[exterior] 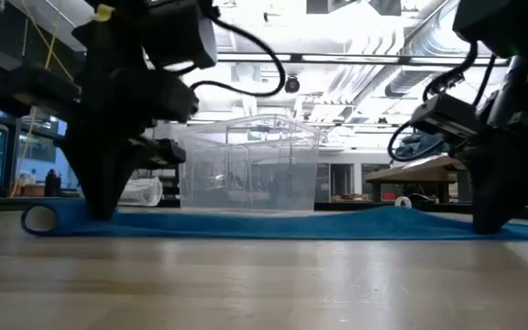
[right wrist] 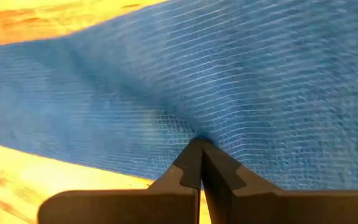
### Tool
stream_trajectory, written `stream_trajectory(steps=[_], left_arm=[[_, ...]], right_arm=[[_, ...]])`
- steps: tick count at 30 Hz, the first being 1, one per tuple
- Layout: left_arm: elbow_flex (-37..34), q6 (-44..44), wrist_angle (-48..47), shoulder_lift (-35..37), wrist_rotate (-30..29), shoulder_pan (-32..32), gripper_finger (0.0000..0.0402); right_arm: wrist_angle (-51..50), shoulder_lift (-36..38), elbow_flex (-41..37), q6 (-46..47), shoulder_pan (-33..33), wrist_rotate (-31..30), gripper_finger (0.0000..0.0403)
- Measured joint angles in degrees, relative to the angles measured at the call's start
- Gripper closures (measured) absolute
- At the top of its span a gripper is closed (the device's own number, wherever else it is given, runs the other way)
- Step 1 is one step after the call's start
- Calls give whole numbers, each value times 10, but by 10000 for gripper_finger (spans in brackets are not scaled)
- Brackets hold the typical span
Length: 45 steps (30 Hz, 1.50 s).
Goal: Roll bandage
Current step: Roll the blue bandage
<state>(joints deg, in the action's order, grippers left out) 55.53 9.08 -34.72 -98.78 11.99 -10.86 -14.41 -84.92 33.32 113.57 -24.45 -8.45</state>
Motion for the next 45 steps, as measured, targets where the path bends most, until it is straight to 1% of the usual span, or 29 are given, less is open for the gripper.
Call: stream_trajectory(steps=[5, 12, 14, 19, 21, 23, 25, 28, 32, 35, 37, 40, 45], left_arm=[[1, -14, 35, 17, 27, -1, 401], [1, -27, 42, 54, 26, -1, 401], [1, -35, 41, 69, 19, -1, 401], [2, -56, 28, 117, -23, -1, 401], [3, -72, 1, 137, -37, -1, 401], [3, -93, -45, 156, -41, -4, 401], [3, -131, -90, 172, -47, -11, 401], [0, -186, -139, 189, -52, -33, 401], [-36, -281, -132, 212, -53, -83, 401], [-69, -387, -127, 219, -78, -117, 401], [-91, -450, -99, 219, -87, -126, 401], [-125, -529, -33, 213, -83, -128, 401], [-147, -627, 22, 182, -81, -108, 401]], right_arm=[[-4, -12, 28, -22, 5, -1, 403], [-37, -9, 41, -32, 5, -5, 403], [-38, -4, 41, -41, 7, -10, 403], [-44, 12, 41, -68, 23, -28, 403], [-57, 23, 41, -90, 33, -36, 403], [-78, 42, 41, -112, 43, -54, 403], [-110, 66, 41, -129, 55, -64, 403], [-169, 97, 42, -165, 71, -61, 403], [-249, 133, 42, -176, 77, -58, 403], [-280, 152, 42, -177, 75, -59, 403], [-289, 156, 42, -186, 74, -61, 403], [-287, 157, 42, -195, 74, -61, 403], [-295, 157, 42, -196, 74, -63, 403]])
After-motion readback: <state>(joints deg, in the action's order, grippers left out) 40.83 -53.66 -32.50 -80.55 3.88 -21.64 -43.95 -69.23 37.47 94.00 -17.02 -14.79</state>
